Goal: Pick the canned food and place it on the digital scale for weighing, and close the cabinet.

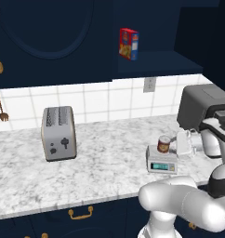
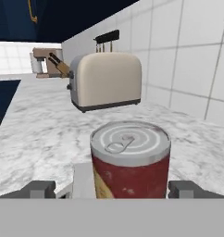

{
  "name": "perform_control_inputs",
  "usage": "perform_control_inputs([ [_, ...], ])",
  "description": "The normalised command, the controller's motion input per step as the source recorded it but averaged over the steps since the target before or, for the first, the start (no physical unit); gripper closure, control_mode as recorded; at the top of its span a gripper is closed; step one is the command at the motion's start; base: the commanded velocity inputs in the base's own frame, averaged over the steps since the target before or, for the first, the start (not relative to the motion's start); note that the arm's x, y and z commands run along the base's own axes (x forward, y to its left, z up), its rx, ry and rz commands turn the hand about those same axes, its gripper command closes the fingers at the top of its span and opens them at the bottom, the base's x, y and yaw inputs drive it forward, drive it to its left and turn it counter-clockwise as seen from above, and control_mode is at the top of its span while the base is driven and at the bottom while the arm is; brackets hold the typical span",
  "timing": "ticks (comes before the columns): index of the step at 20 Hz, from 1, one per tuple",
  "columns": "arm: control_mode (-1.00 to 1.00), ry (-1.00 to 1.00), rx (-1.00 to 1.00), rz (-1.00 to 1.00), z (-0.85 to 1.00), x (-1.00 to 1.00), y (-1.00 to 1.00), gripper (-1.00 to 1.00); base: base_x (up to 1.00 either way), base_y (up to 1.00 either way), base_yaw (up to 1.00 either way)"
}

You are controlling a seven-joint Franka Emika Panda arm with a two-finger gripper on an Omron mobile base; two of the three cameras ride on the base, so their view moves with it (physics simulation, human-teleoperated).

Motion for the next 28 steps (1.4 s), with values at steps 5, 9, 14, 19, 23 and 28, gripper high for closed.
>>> perform_control_inputs([
  [5, -1.00, 0.01, 0.04, 0.00, 0.00, -0.11, -0.30, -1.00, 0.00, 0.00, 0.00],
  [9, -1.00, -0.22, 0.15, 0.00, 0.06, -0.21, -0.64, -1.00, 0.00, 0.00, 0.00],
  [14, -1.00, -0.47, 0.15, 0.00, 0.05, -0.55, -0.48, -1.00, 0.00, 0.00, 0.00],
  [19, -1.00, -0.37, 0.19, 0.01, 0.21, -0.30, -0.55, -1.00, 0.00, 0.00, 0.00],
  [23, -1.00, -0.52, 0.23, 0.05, 0.58, -0.47, -0.70, -1.00, 0.00, 0.00, 0.00],
  [28, -1.00, -0.52, 0.30, 0.02, 0.81, -0.38, -0.88, -1.00, 0.00, 0.00, 0.00],
])
